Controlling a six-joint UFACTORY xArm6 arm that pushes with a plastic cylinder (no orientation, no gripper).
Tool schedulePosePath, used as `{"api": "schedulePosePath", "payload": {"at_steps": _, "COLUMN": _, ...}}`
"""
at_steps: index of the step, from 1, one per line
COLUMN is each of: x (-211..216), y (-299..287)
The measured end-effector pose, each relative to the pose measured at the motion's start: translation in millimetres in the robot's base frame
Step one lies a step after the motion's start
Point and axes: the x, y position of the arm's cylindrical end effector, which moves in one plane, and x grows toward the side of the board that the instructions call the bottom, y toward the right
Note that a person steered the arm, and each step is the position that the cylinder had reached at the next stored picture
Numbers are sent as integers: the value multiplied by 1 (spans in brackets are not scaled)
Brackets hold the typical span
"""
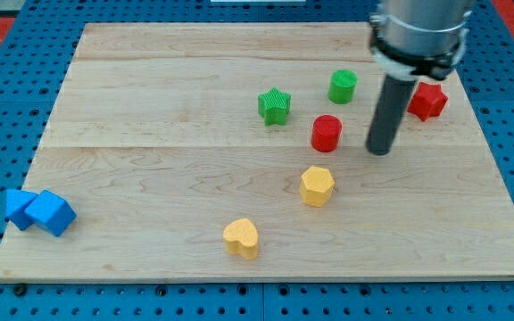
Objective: Move the yellow hexagon to the bottom of the green star
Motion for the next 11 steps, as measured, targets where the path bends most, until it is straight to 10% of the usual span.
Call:
{"api": "schedulePosePath", "payload": {"at_steps": 2, "x": -17, "y": -52}}
{"api": "schedulePosePath", "payload": {"at_steps": 6, "x": 104, "y": -46}}
{"api": "schedulePosePath", "payload": {"at_steps": 8, "x": 67, "y": -144}}
{"api": "schedulePosePath", "payload": {"at_steps": 11, "x": 177, "y": -164}}
